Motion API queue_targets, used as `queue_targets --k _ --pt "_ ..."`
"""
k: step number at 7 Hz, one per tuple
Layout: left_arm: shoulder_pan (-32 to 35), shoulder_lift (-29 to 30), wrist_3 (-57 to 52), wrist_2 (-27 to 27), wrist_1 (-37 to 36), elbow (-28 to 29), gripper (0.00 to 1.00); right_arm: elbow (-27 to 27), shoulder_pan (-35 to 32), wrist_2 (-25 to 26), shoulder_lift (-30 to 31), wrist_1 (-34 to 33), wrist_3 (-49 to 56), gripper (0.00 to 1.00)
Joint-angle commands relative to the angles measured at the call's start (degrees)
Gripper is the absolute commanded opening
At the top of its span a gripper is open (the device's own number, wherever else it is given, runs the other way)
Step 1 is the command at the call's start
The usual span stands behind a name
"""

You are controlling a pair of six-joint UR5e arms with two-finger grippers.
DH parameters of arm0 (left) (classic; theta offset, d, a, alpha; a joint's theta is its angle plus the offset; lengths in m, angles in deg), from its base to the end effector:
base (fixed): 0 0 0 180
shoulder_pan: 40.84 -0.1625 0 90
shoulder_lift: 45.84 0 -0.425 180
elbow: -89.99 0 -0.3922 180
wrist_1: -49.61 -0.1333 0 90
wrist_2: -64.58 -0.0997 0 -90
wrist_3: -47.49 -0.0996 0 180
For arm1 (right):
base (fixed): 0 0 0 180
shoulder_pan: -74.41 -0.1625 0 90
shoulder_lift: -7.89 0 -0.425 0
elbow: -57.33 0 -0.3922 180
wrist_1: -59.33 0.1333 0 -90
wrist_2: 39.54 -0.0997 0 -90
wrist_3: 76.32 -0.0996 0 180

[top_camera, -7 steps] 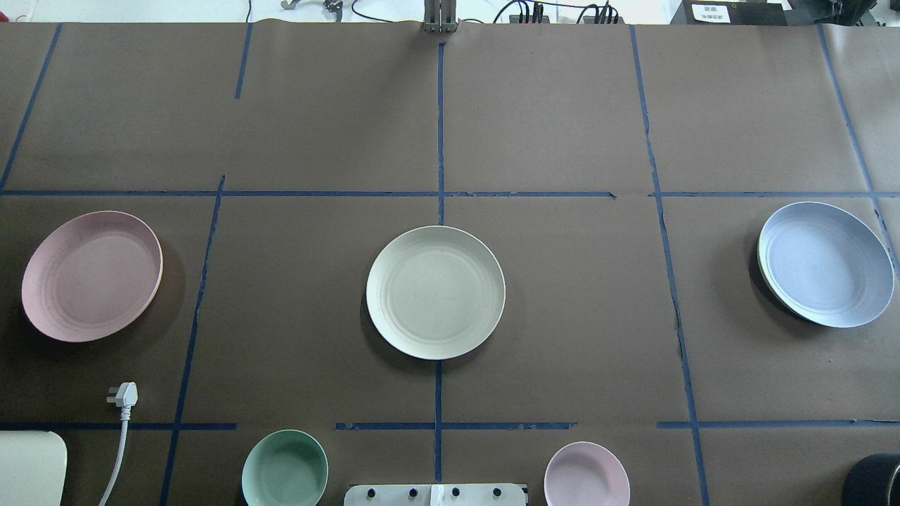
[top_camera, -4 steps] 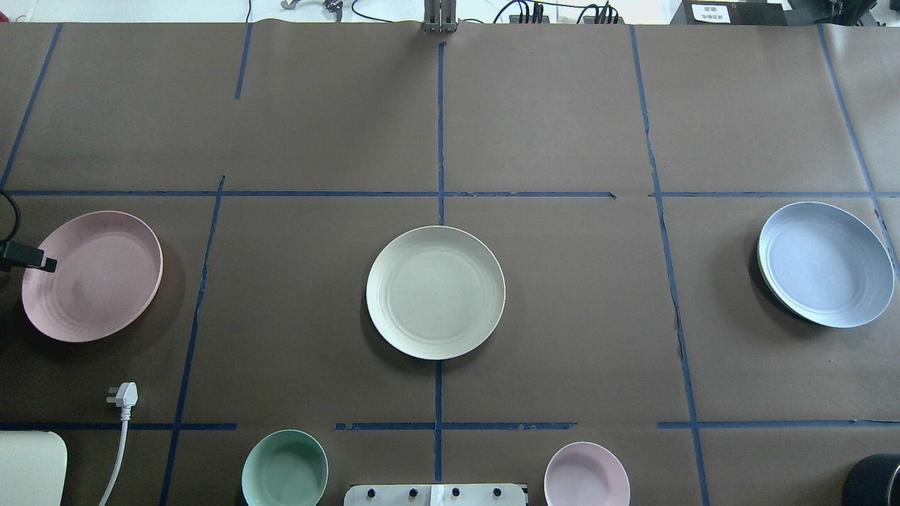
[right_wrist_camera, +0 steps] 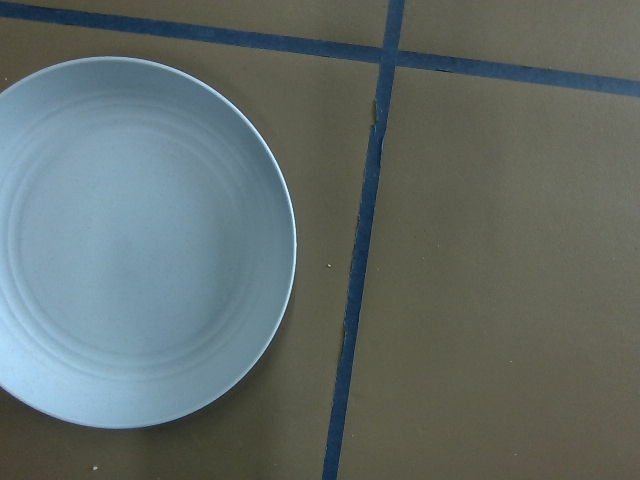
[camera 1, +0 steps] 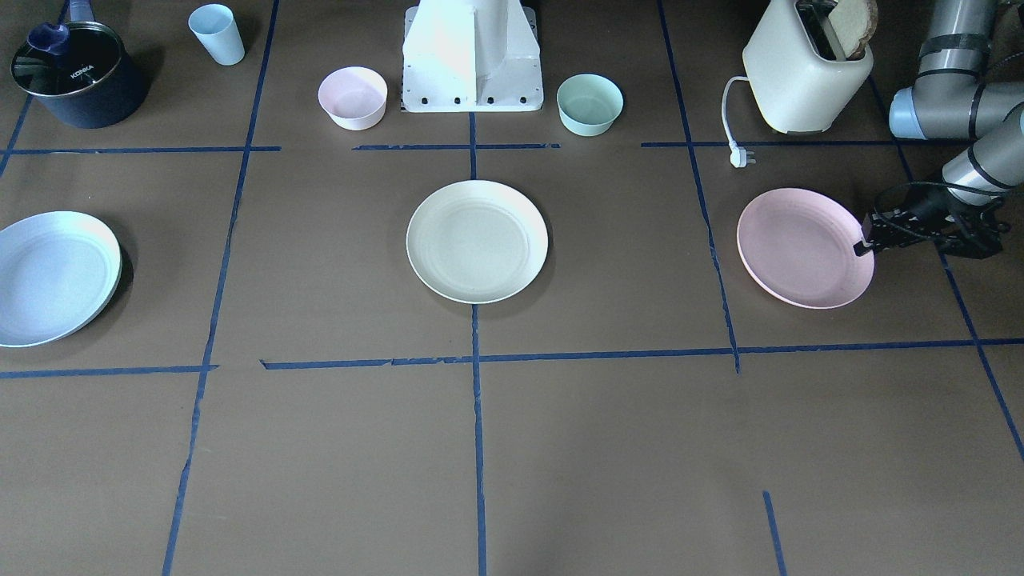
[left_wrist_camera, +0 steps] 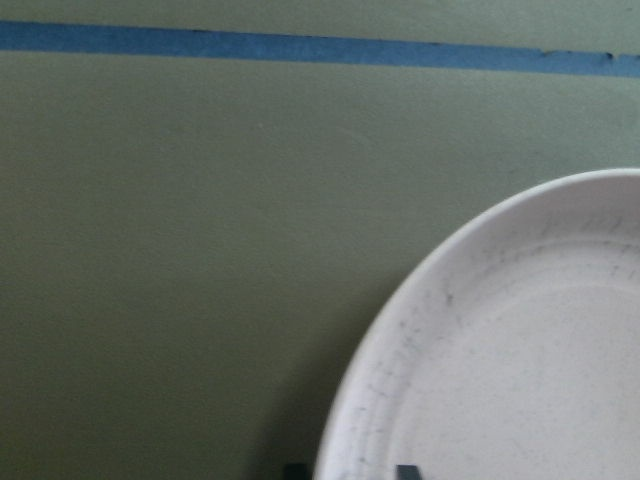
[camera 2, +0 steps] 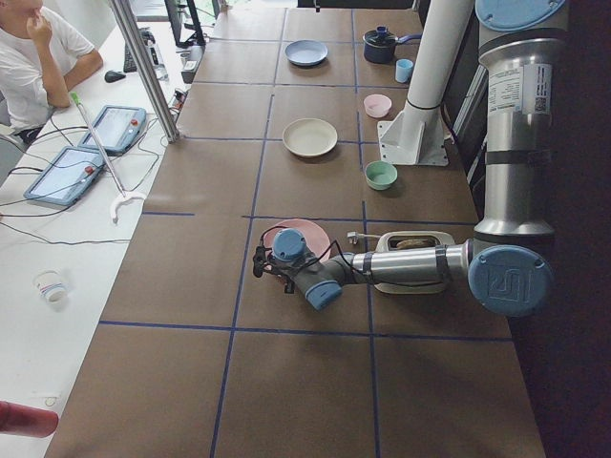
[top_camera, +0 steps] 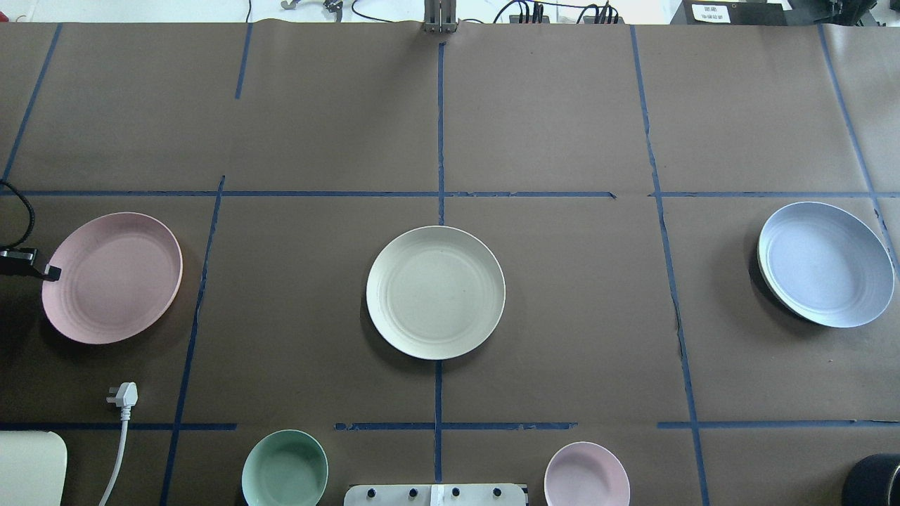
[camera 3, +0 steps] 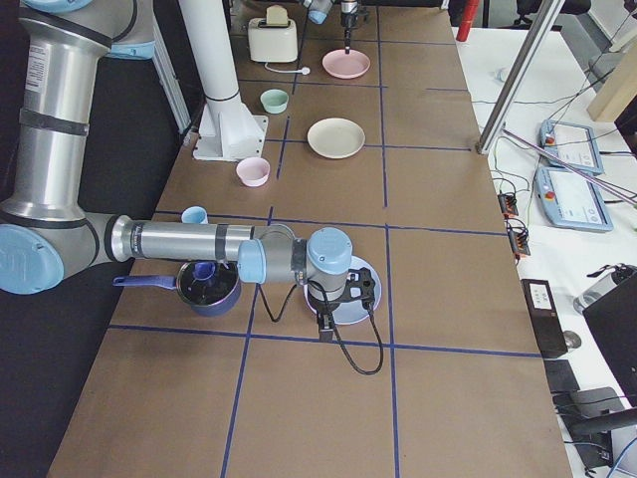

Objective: Stack three plates with pink and blue
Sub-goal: 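Reach the left gripper to the rim of the pink plate and grasp it, then lift the pink plate with the left gripper and place it onto the cream plate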

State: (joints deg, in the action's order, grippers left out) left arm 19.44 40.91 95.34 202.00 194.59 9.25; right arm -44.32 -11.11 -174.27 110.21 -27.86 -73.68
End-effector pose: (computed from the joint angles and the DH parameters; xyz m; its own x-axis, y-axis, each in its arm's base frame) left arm 0.1848 -0.4447 0.6542 0.5000 0.0399 -0.8651 0.0075 0.9987 0.0504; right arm 0.0315 -0.4075 0.6493 0.7019 -0.1275 0.7008 0.1105 0.9914 0.0697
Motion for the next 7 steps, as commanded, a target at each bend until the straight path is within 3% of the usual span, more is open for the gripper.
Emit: queue_targets --k 1,4,6,7 --pt "0.37 2.61 9.91 3.03 -0.23 -3.34 0.0 -0.04 0.0 -0.01 -0.02 0.0 0.0 1.0" --pt "-2.25 15.6 28.94 2.86 -0.85 -6.97 0.0 0.05 0.0 -0.01 0.07 0.0 0.0 1.0" --pt "-14.49 20.98 37.54 -7.71 -6.77 -12.47 0.0 0.14 0.0 -0.01 0.07 0.0 0.0 1.0" --pt "-22.32 25.09 39.33 -16.83 -16.66 -16.6 0.0 0.14 0.0 -0.01 0.07 0.0 0.0 1.0"
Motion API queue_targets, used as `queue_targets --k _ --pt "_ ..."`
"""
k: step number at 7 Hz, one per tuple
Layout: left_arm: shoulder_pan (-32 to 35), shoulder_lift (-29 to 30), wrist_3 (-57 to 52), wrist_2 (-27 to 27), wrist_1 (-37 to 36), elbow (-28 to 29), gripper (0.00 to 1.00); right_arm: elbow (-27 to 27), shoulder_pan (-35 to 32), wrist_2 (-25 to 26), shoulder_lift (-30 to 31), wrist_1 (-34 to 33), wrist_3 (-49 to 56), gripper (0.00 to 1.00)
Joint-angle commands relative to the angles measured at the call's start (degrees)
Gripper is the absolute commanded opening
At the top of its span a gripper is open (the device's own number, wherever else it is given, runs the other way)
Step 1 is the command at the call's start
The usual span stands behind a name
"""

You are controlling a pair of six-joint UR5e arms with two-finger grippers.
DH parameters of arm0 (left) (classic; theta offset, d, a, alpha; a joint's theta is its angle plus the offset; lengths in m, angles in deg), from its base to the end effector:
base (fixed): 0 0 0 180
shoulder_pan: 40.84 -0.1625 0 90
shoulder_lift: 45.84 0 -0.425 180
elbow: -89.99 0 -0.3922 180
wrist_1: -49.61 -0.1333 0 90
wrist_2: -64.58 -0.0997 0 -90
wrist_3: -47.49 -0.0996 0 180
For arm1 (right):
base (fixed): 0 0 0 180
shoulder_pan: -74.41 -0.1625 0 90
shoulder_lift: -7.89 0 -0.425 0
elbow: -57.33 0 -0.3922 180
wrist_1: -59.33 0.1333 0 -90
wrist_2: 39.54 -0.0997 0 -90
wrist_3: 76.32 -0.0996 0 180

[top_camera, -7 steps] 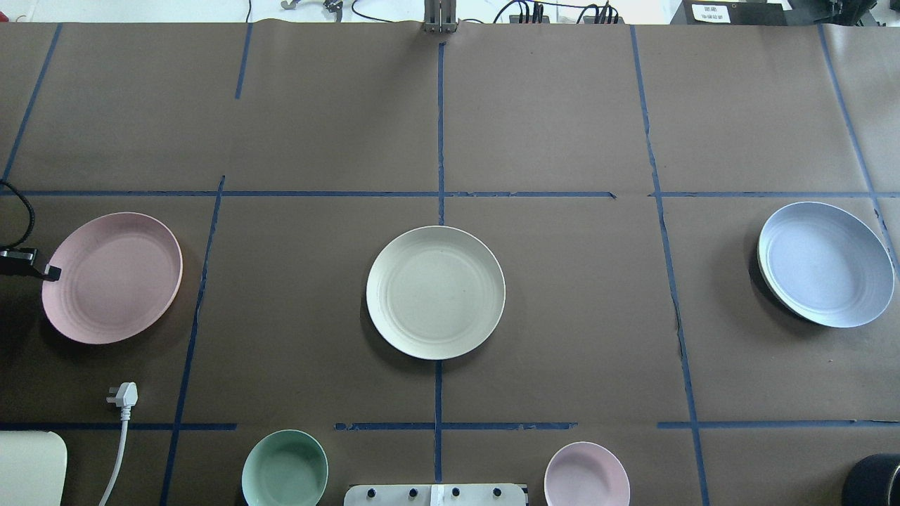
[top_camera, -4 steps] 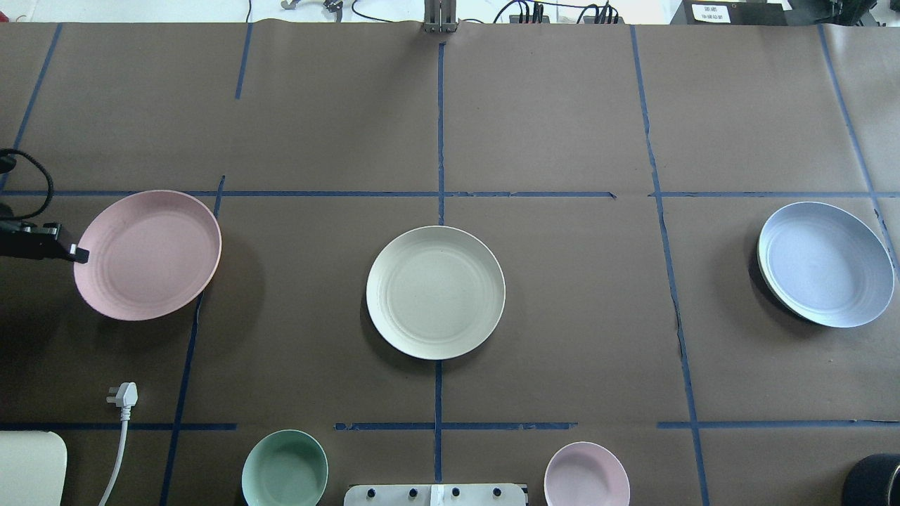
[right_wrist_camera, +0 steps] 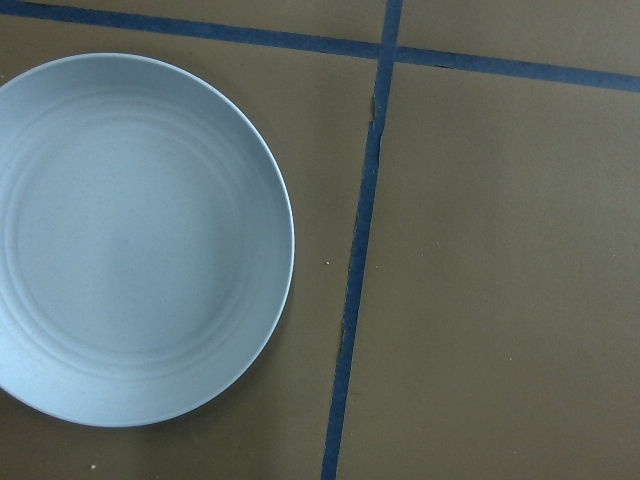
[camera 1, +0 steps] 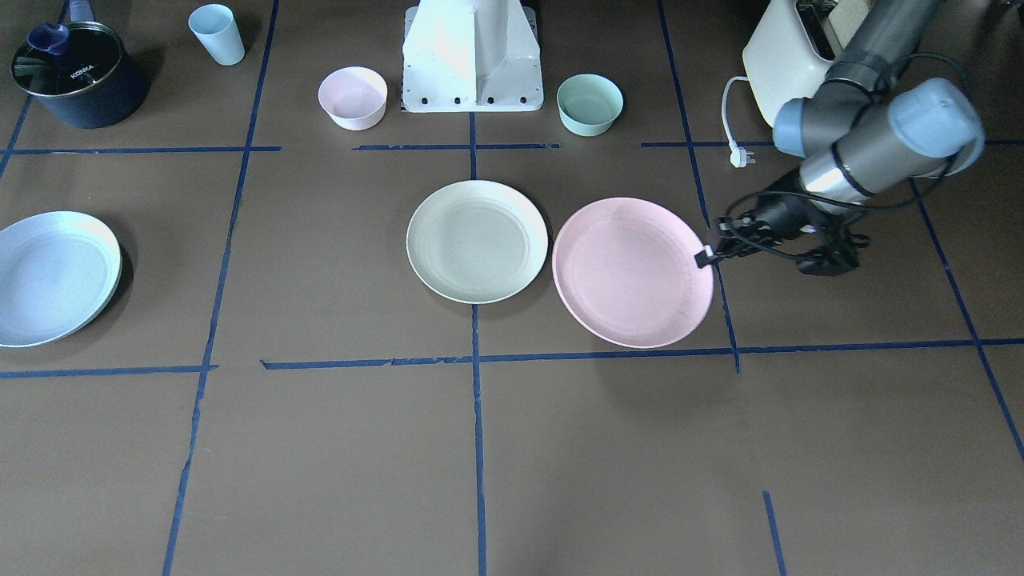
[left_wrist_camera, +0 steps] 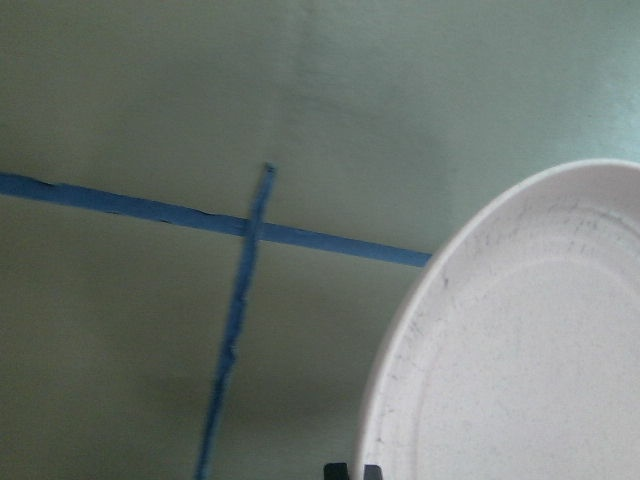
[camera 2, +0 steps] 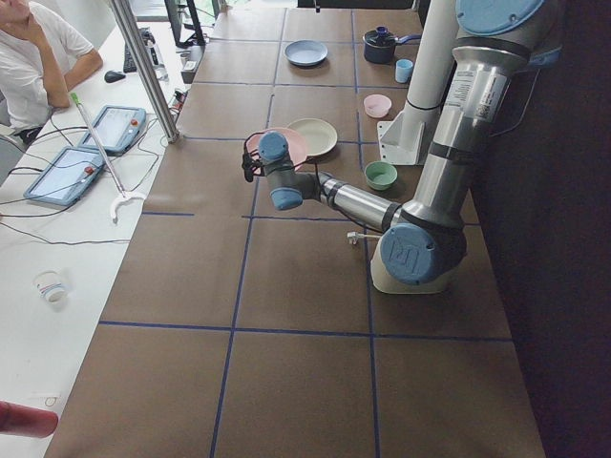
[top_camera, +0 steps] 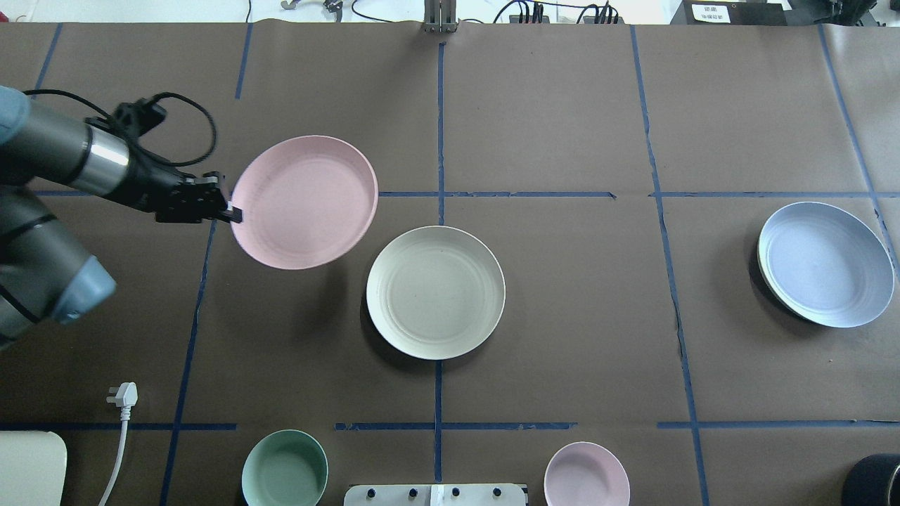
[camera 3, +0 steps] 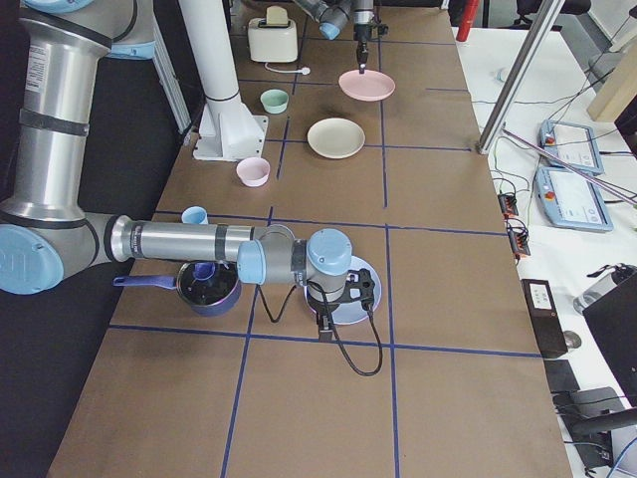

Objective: Stack three plates with pink and blue
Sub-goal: 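Lift the pink plate with the left gripper and place it onto the cream plate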

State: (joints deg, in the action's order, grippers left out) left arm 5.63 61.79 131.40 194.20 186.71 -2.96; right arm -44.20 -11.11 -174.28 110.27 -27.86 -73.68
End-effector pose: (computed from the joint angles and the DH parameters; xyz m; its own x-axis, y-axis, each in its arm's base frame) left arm 0.3659 -0.4865 0.3666 0.2762 -0.1721 -0.9455 0.1236 0.9820 -0.1427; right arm 0.0315 -0.4068 0.6507 0.7019 -0.1253 0.7012 0.1105 0.9916 0.0666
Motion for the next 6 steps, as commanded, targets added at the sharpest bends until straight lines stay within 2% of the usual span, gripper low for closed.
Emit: queue_targets --k 1,2,5,6 --pt "-15.46 8.09 3.54 -16.34 -16.36 -6.17 0.0 0.1 0.0 0.0 0.01 -0.09 0.0 1.0" --pt "-18.22 10.04 3.55 -19.11 -19.39 -5.93 0.0 0.19 0.0 0.0 0.01 -0.09 0.0 1.0" --pt "-18.6 9.97 3.37 -19.14 -19.68 -4.96 0.0 0.19 0.0 0.0 0.01 -0.09 0.0 1.0" --pt "-18.6 9.71 2.67 -19.23 -19.6 -4.79 0.73 0.1 0.0 -0.09 0.01 0.0 0.0 1.0"
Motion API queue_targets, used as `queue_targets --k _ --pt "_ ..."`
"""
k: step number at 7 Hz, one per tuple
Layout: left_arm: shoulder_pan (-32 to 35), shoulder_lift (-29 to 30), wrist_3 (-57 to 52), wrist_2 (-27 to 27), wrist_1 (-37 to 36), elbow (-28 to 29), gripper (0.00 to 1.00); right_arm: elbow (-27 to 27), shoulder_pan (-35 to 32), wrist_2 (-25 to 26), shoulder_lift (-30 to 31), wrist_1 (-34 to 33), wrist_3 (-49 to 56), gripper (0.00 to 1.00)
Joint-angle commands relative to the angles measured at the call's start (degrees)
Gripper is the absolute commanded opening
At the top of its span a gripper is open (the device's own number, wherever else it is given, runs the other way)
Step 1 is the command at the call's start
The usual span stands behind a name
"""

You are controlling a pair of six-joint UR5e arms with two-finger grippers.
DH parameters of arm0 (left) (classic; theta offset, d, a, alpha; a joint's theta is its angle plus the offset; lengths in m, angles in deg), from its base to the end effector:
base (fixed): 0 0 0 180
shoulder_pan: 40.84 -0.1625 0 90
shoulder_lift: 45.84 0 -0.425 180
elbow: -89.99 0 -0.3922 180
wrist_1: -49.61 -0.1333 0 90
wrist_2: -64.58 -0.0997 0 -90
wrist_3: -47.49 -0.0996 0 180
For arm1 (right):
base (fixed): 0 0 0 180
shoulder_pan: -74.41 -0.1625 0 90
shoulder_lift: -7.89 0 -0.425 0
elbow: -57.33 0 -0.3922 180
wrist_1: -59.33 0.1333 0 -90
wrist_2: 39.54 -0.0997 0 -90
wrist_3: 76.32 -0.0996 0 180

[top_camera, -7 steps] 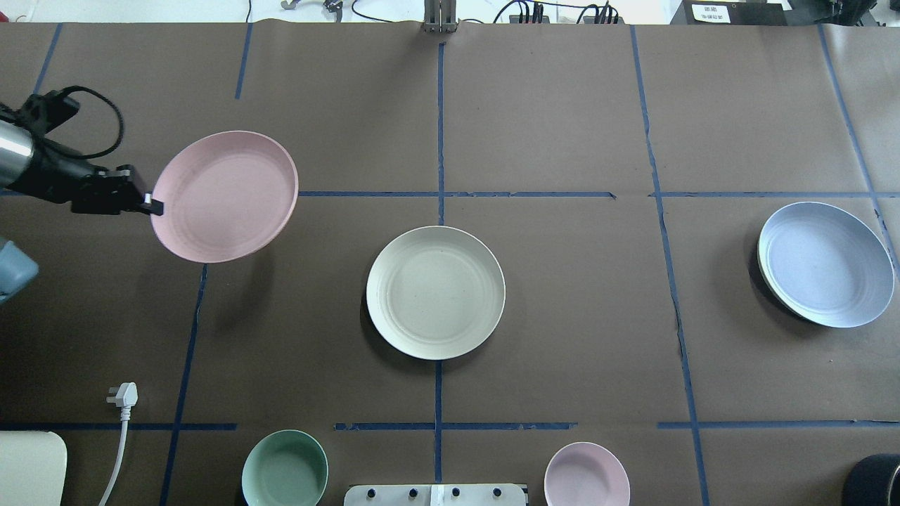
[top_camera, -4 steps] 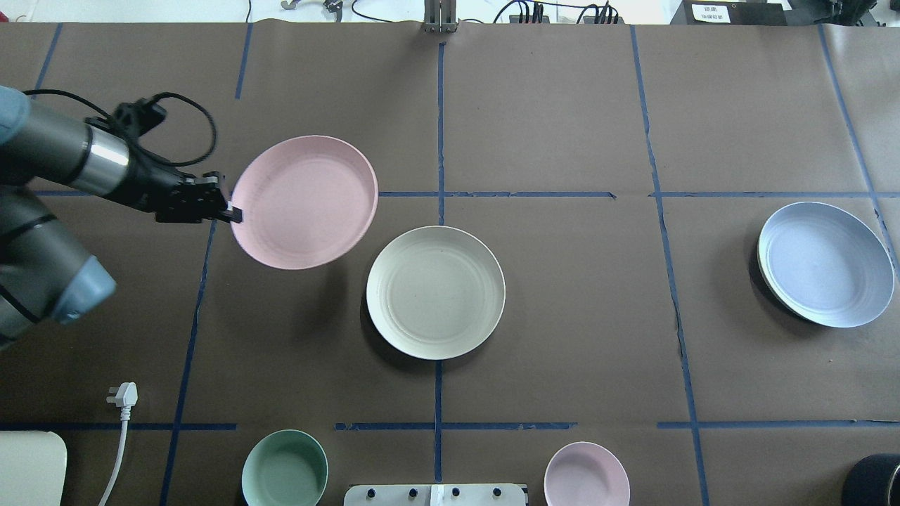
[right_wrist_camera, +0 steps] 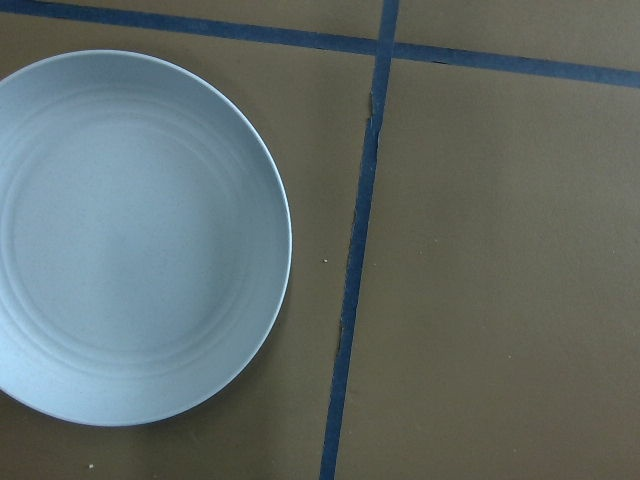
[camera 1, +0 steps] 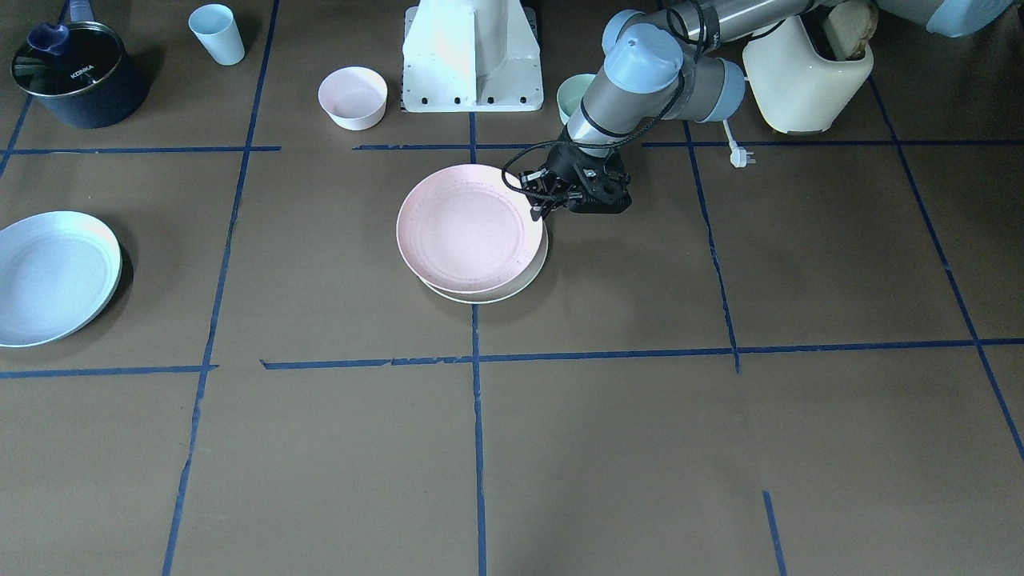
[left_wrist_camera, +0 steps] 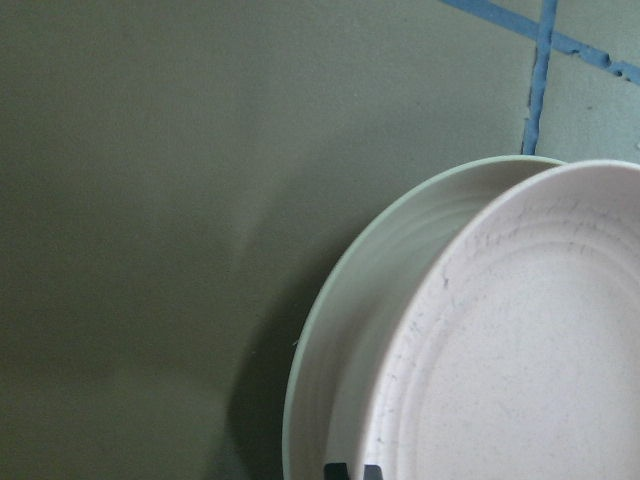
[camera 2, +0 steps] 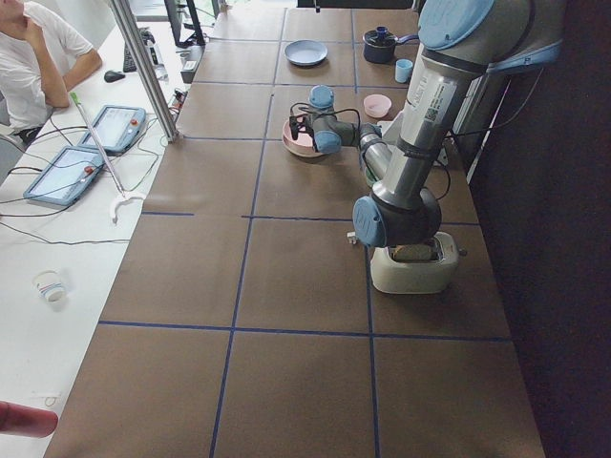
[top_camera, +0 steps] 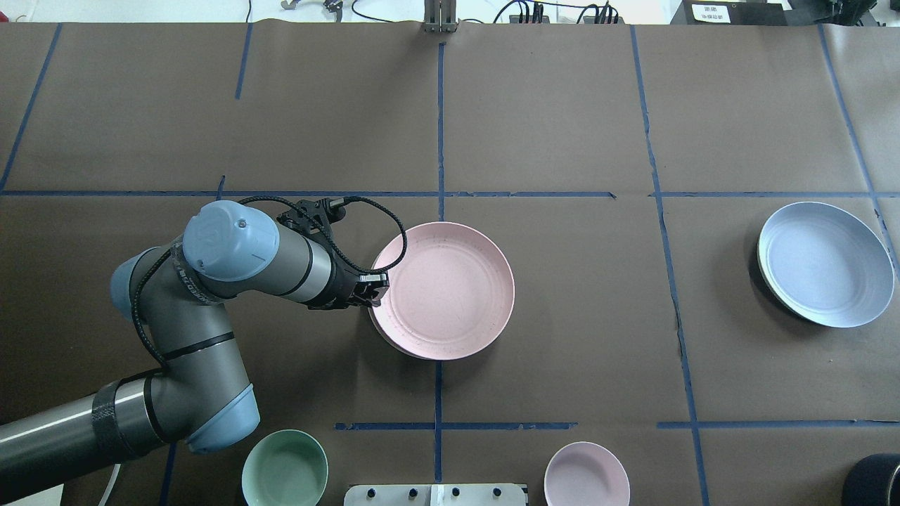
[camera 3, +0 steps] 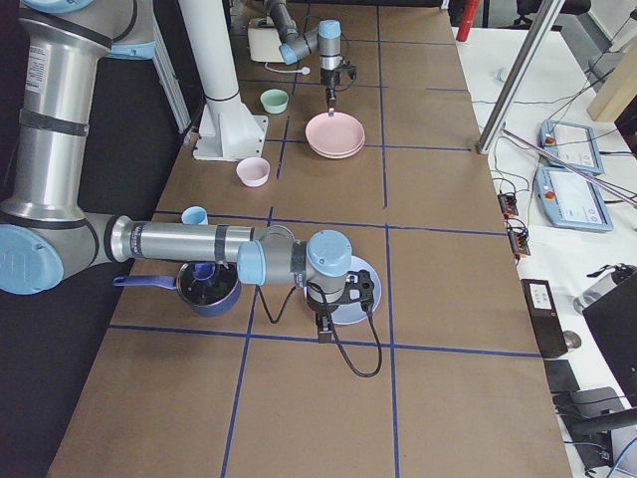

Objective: Stack three plates with pink and blue
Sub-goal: 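Lift the pink plate with the left gripper and place it onto the cream plate, then open the left gripper and withdraw it away from the stacked plates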

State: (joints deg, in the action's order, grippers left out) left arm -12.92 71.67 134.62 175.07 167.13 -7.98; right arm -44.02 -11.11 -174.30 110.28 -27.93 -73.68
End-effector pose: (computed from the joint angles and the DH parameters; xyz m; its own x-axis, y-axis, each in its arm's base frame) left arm 0.5230 -0.3886 0.2653 0.4088 -0.1636 -0.8978 0.1427 0.9832 -0.1141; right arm 0.0315 -0.4064 0.6525 0.7019 -0.1221 0.7017 0.1105 0.9919 0.0621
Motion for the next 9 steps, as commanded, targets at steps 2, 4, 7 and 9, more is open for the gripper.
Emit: queue_targets --k 2,4,7,9 --pt "1.69 -1.65 -4.3 0.6 -0.36 -0.28 1.0 -0.34 0.0 -0.33 -0.18 2.77 -0.08 1.0" --pt "13.32 -6.56 -19.56 12.49 -2.89 -1.87 1.0 -0.25 0.0 -4.53 -0.18 3.32 0.0 1.0" --pt "34.68 -20.68 -59.03 23.07 -9.66 -2.92 1.0 0.01 0.0 -4.99 -3.16 3.23 -0.09 1.0" --pt "50.85 -27.83 -86.03 28.09 -21.29 -3.1 1.0 0.01 0.0 -4.81 -3.25 3.32 -0.17 1.0"
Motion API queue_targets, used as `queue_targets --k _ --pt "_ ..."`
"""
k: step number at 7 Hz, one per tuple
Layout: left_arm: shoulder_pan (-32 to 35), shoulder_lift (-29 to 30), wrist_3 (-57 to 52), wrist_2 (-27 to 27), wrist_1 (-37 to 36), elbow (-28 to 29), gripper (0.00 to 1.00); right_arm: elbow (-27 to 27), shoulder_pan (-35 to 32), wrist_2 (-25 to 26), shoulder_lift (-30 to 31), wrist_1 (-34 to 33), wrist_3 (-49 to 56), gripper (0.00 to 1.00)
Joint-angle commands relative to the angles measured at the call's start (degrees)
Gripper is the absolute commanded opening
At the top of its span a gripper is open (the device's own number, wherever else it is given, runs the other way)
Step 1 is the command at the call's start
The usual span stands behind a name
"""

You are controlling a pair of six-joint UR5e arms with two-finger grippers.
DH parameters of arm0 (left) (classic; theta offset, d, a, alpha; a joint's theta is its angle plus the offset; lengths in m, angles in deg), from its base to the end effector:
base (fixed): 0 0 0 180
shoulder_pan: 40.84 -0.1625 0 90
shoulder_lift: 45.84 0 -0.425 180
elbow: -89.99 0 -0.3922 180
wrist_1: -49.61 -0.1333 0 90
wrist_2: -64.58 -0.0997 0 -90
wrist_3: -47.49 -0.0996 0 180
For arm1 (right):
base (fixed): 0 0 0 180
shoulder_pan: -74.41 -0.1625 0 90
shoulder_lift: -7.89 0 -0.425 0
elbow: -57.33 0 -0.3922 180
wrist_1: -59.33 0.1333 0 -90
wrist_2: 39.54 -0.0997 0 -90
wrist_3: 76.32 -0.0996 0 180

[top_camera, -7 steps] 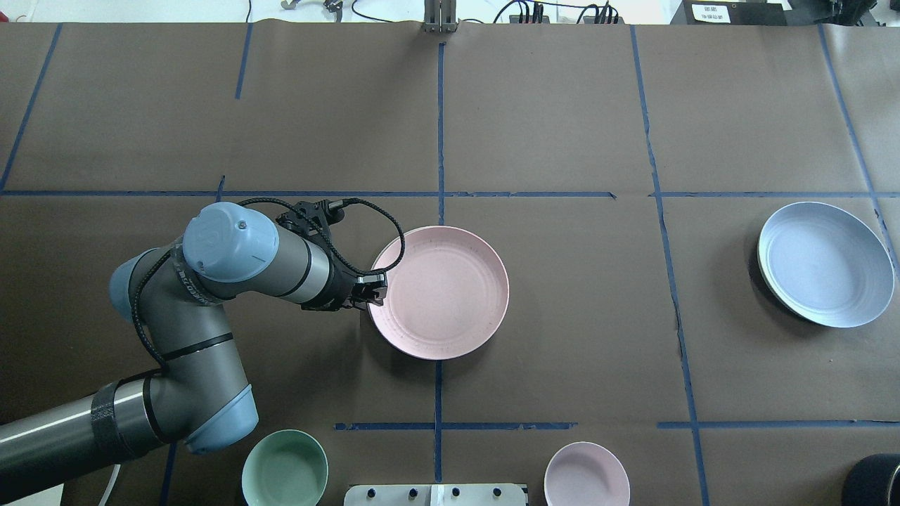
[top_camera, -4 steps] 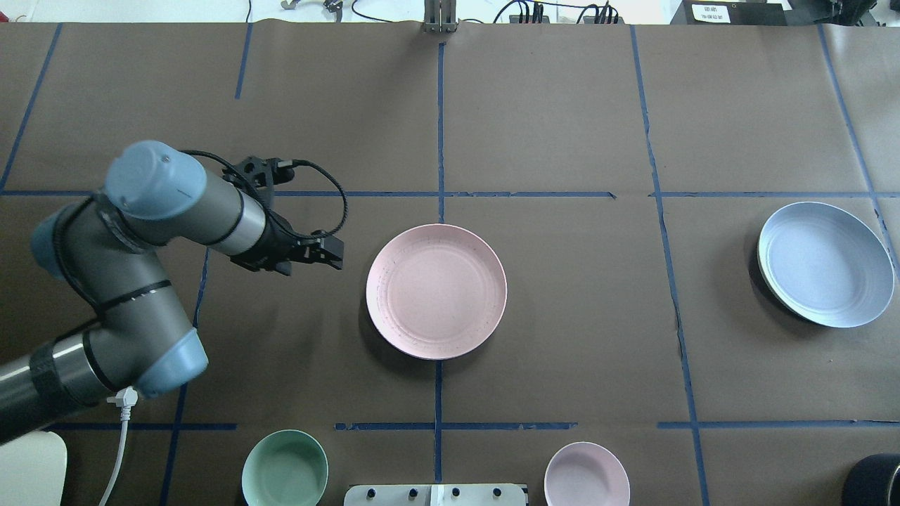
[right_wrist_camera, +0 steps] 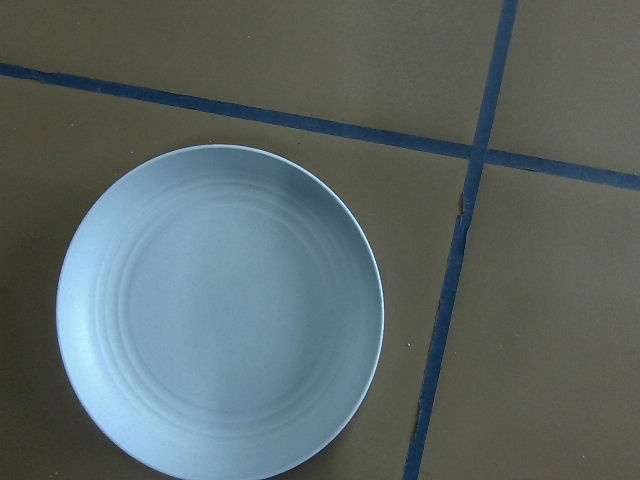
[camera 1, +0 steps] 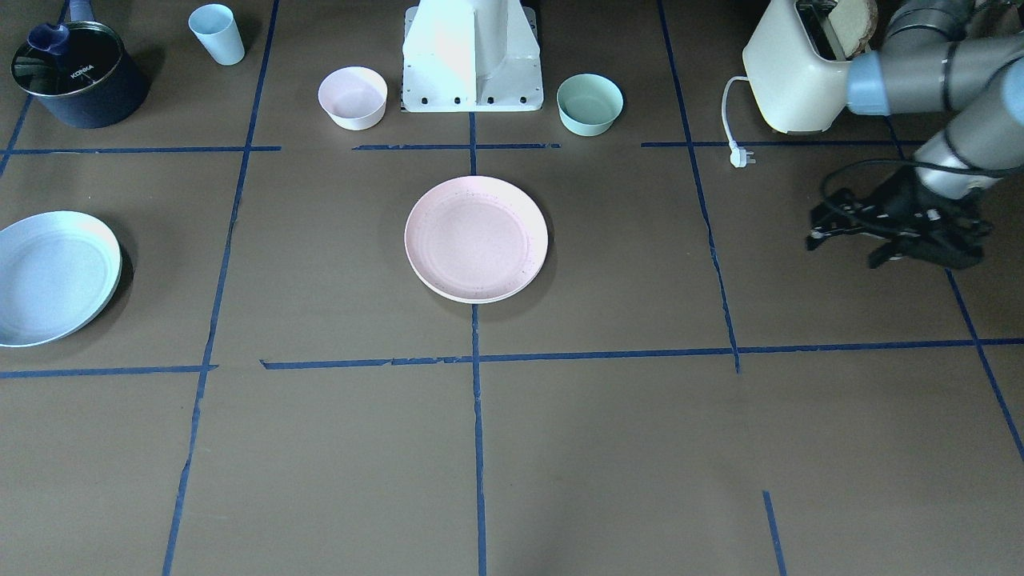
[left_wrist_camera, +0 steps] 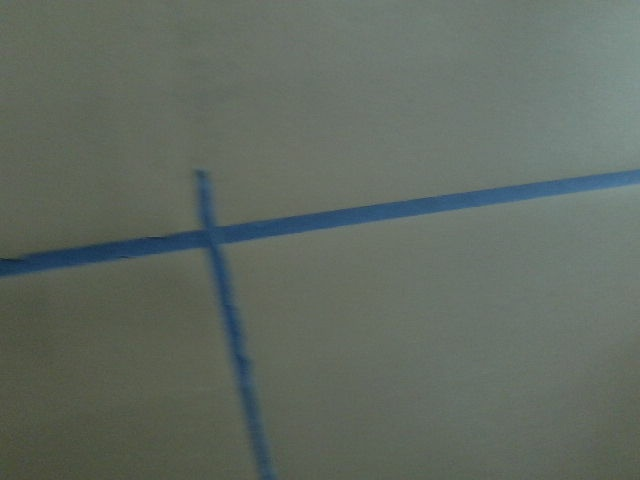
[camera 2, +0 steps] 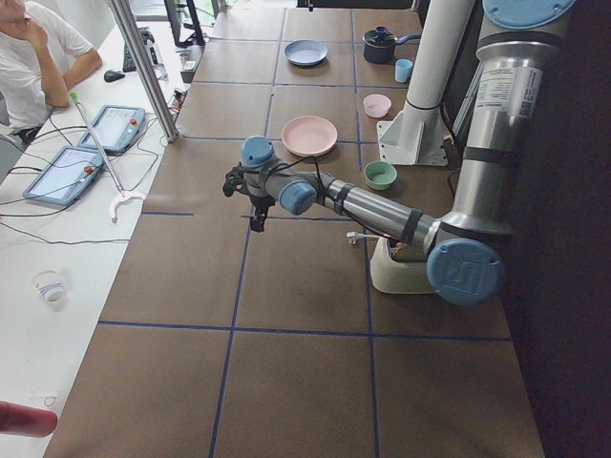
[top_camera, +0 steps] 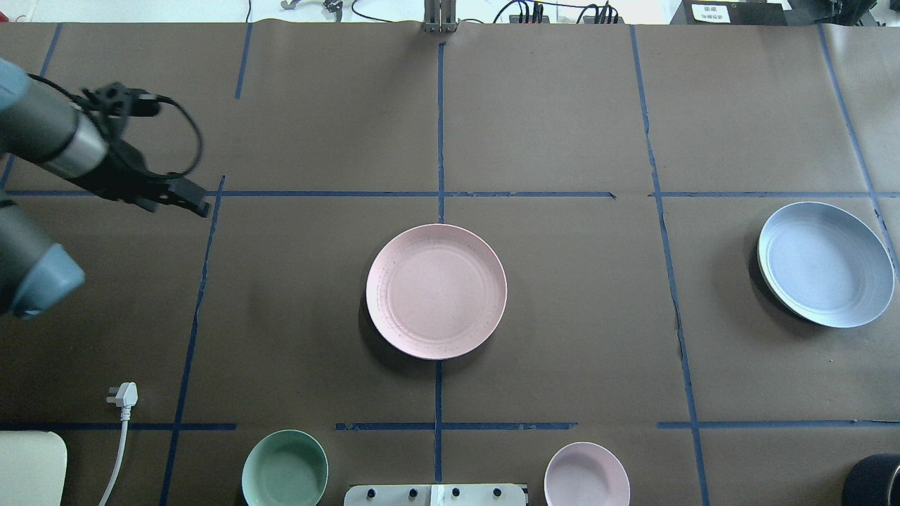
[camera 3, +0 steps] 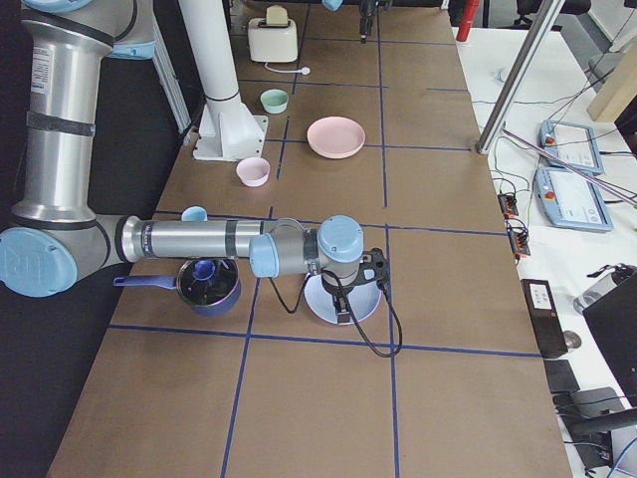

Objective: Stack three plates with pink and blue
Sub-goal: 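Open the left gripper and withdraw it away from the stacked plates, then reach the right gripper to the rim of the light blue plate and grasp it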

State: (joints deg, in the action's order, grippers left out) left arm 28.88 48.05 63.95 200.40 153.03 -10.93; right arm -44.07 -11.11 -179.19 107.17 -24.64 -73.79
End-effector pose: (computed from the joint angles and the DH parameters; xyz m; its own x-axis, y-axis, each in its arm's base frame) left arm 0.1252 -0.5173 0.5003 0.6007 0.3026 -0.7400 -0.1410 0.9512 0.2746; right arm 0.0235 -0.4344 0.6171 0.6330 -0.2017 0.7474 0.1054 0.9789 0.1749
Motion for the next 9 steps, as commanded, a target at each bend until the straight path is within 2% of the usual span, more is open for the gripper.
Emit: queue_targets --k 1,2,3,4,5,8,9 --pt "14.34 -7.46 -24.19 2.78 -13.53 0.03 1.0 -0.03 0.0 0.07 -0.23 -0.14 -0.15 1.0" --pt "17.88 -9.93 -28.72 2.7 -16.81 0.81 1.0 0.06 0.0 0.07 -0.23 -0.57 -0.59 1.0" --pt "21.13 -14.92 -30.76 2.78 -17.2 0.73 1.0 -0.12 0.0 0.16 -0.06 0.12 -9.21 1.0" --pt "21.6 -16.88 -30.17 2.7 -16.5 0.3 1.0 0.32 1.74 0.51 0.29 3.08 -15.47 0.98" --pt "21.69 -16.81 -30.34 2.78 -16.41 0.9 1.0 4.24 2.89 0.43 0.47 9.46 -18.58 0.97" --pt "21.69 -16.81 -30.26 2.87 -16.41 -0.23 1.0 22.85 11.12 1.73 -1.09 45.27 -41.29 0.95" --pt "21.69 -16.73 -30.26 2.78 -16.41 -0.23 1.0 26.56 13.51 4.01 -1.55 50.0 -43.46 0.94"
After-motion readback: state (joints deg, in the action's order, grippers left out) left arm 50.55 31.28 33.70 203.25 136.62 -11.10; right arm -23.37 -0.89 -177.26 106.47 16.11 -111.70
